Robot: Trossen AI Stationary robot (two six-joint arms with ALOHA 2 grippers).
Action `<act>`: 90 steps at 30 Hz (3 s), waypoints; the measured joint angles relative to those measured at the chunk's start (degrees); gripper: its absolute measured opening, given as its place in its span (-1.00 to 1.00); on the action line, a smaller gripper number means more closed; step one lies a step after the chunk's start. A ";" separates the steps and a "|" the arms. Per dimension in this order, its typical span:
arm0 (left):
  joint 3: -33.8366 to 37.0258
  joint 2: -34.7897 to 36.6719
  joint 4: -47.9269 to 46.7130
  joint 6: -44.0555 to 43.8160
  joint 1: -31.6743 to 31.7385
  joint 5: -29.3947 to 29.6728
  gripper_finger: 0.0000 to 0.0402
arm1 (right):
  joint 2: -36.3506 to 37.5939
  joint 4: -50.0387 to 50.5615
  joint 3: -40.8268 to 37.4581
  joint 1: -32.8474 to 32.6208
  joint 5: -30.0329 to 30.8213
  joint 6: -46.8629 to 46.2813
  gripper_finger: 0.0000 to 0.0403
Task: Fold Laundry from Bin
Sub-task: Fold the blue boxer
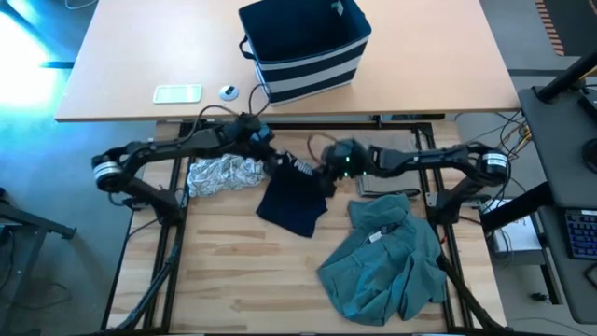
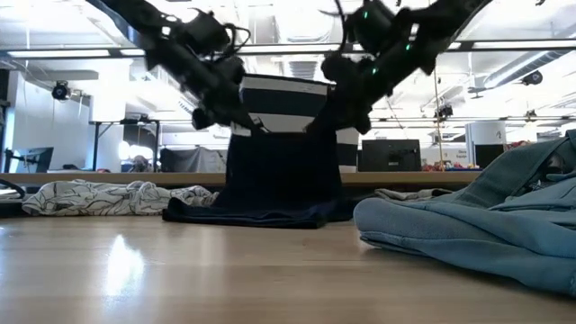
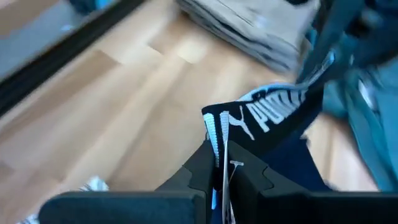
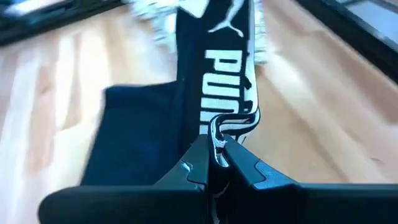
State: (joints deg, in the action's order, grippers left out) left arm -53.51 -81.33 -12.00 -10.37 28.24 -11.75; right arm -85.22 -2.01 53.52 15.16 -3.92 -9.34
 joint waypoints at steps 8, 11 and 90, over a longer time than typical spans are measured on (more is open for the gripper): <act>13.11 6.42 9.32 5.35 -9.88 -1.78 -0.92 | -0.64 0.66 -0.02 -11.82 6.20 7.43 -0.93; 16.80 7.24 13.42 5.32 -12.71 -1.77 -0.92 | -1.11 1.28 -0.02 -14.78 8.58 7.45 -0.93; -31.12 -32.88 -6.98 21.84 1.13 5.76 -0.68 | 1.47 30.02 4.11 -14.17 30.56 -26.48 -0.94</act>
State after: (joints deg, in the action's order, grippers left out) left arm -84.62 -114.21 -18.98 11.47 29.37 -5.99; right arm -83.74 28.01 57.63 0.99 26.64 -35.82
